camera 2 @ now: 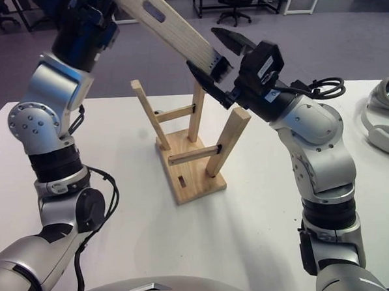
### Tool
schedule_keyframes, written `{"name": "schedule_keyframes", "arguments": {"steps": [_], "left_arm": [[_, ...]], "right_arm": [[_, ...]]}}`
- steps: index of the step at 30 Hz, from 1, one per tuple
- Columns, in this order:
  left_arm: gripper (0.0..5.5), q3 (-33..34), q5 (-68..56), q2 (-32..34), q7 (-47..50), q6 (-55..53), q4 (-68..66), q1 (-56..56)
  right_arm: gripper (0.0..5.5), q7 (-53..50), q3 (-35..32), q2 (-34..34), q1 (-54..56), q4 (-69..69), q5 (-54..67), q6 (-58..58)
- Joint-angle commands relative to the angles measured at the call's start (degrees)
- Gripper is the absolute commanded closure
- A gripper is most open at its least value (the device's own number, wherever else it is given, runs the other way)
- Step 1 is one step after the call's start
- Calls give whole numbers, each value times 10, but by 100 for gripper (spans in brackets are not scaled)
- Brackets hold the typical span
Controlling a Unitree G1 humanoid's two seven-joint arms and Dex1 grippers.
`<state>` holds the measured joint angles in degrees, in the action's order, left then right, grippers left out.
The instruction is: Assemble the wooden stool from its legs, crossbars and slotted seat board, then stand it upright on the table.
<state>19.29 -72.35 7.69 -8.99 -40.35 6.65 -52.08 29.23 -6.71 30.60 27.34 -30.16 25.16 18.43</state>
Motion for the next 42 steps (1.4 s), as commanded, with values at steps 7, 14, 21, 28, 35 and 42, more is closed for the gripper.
{"name": "schedule_keyframes", "arguments": {"steps": [7, 14, 21, 28, 35, 42], "left_arm": [[447, 52, 32, 144, 39, -67, 201, 367], [447, 4, 79, 17, 184, -7, 264, 486], [447, -30, 83, -48, 260, 27, 302, 542], [447, -82, 194, -7, 237, 41, 313, 571], [447, -144, 346, 42, 193, 80, 312, 580], [447, -212, 407, 57, 162, 71, 315, 604]], "right_arm": [[206, -121, -117, -67, -110, 202, 68, 118], [206, -77, 3, -104, -197, 293, -22, 70], [206, -41, 58, -130, -241, 234, -22, 80], [206, -32, 114, -164, -245, 176, -23, 89], [206, -33, 135, -163, -258, 152, -41, 80], [206, -56, 74, -167, -257, 123, -16, 79]]}}
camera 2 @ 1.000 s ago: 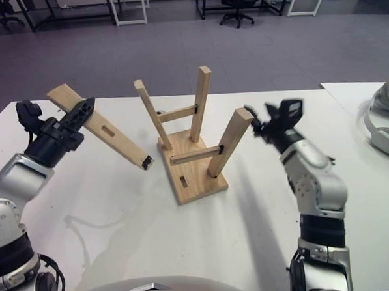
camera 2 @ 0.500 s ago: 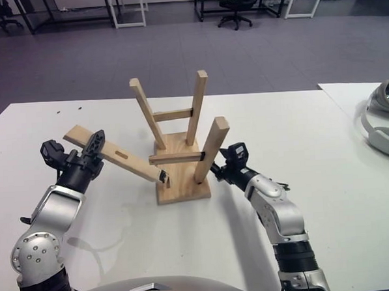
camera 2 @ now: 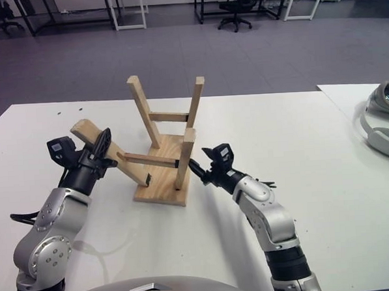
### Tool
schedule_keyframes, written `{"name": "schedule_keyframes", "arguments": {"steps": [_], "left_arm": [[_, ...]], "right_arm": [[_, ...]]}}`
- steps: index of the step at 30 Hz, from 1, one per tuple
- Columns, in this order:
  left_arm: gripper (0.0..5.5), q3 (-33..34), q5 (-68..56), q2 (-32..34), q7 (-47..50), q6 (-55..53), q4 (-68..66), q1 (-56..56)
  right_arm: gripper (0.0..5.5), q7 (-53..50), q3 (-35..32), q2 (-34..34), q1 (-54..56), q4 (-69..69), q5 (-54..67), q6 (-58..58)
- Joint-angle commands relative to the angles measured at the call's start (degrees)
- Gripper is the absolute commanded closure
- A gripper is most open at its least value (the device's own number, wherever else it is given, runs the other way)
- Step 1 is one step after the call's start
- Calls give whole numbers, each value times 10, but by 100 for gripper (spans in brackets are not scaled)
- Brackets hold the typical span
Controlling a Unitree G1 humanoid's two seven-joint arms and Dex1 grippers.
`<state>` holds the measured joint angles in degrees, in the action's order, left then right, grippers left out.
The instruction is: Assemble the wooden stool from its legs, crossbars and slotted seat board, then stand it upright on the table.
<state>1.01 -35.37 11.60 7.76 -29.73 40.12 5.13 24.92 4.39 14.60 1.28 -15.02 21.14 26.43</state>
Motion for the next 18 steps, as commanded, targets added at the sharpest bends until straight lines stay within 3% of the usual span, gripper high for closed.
{"name": "schedule_keyframes", "arguments": {"steps": [1, 7, 11, 13, 18], "left_arm": [[447, -35, 44, 16, -6, -36, -22, 34], [447, -61, 83, 12, -3, -56, -34, 10], [447, -98, 122, 32, -9, -89, -43, -5], [388, -108, 116, 26, -17, -99, -42, 1], [297, -92, 94, 17, -55, -104, -45, -1]], "right_arm": [[206, -17, -54, -9, 8, -40, 37, 1], [206, -43, -115, -2, 40, -138, 105, 28], [206, -153, -123, -15, 182, -271, 192, 105], [206, -196, -97, -24, 231, -292, 202, 139], [206, -219, -81, -15, 212, -276, 176, 150]]}}
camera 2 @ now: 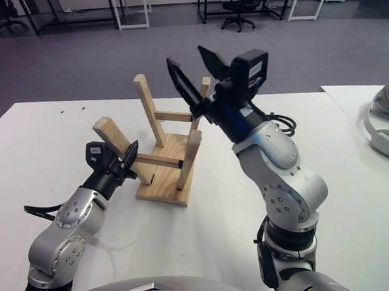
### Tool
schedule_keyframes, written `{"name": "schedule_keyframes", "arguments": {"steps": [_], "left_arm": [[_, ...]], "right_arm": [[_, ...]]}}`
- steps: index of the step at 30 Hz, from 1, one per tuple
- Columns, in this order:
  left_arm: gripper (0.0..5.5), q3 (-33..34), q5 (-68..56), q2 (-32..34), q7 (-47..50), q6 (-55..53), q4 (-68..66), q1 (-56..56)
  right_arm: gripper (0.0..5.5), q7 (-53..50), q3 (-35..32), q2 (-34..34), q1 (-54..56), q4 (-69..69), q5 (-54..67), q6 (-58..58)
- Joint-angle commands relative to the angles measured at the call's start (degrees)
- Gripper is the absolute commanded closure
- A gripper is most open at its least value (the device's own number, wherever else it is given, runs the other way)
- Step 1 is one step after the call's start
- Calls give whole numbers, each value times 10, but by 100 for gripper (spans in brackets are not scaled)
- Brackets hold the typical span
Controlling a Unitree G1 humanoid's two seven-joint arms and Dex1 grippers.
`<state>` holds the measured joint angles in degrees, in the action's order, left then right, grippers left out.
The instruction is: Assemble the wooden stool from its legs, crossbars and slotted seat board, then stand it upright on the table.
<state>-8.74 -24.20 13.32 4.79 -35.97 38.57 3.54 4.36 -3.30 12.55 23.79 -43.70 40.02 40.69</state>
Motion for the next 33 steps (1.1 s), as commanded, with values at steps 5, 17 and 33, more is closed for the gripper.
{"name": "schedule_keyframes", "arguments": {"steps": [5, 17, 33], "left_arm": [[204, 61, -114, -56, -62, -11, -16, -24], [156, 228, -430, 108, -171, -40, 94, -95], [156, -13, -126, 126, -329, 141, -213, -143]], "right_arm": [[206, -13, -4, 10, -30, 24, -26, 4], [206, -11, -102, 55, -23, 19, 17, 15], [206, 14, 3, 133, -136, 102, 125, 47]]}}
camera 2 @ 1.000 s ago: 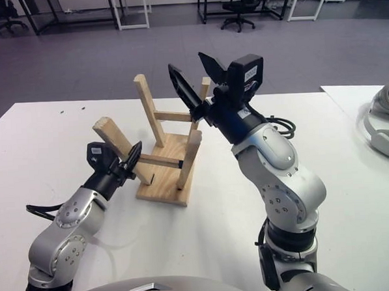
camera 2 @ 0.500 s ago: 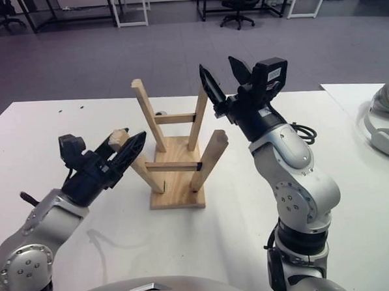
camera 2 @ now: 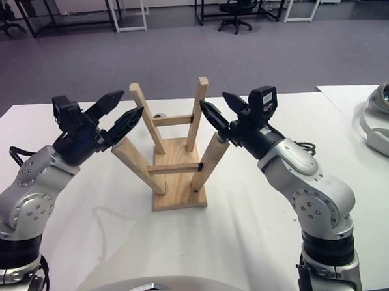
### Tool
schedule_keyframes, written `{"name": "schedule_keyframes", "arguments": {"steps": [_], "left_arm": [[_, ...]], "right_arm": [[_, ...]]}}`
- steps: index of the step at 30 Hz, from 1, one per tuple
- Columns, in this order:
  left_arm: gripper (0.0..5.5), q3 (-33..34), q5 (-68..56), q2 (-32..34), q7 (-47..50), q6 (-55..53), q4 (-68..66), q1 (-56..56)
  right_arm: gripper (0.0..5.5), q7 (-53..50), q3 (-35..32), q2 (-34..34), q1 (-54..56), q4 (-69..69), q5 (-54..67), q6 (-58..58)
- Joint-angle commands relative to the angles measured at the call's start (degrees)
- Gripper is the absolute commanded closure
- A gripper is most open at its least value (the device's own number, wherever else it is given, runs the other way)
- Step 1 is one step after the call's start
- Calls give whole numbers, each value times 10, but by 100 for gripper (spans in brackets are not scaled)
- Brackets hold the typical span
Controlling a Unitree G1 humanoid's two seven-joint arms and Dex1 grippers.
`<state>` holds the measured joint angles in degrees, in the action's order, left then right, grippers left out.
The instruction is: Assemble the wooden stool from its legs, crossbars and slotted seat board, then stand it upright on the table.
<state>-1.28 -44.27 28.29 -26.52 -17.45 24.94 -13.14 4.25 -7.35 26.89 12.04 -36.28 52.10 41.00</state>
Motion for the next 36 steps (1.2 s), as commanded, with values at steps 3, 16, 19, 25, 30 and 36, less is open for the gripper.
{"name": "schedule_keyframes", "arguments": {"steps": [3, 16, 19, 25, 30, 36], "left_arm": [[156, -57, 33, -43, -7, -44, -47, -24], [156, 114, 59, 66, -98, -25, -205, 7], [156, 116, 116, 109, -162, 4, -235, 84], [156, 122, 196, 216, -283, 44, -217, 236], [156, 72, 242, 304, -373, 18, -120, 324], [156, -56, 361, 205, -283, 37, -131, 259]], "right_arm": [[206, 20, -2, -32, 16, 26, 48, 10], [206, 364, 178, 16, -32, 232, -139, -124], [206, 383, 239, -2, -87, 151, -145, -120], [206, 397, 144, 90, -271, 143, -193, -158], [206, 394, 36, 71, -175, 323, -191, -207], [206, 376, 138, -21, 121, 772, -395, -371]]}}
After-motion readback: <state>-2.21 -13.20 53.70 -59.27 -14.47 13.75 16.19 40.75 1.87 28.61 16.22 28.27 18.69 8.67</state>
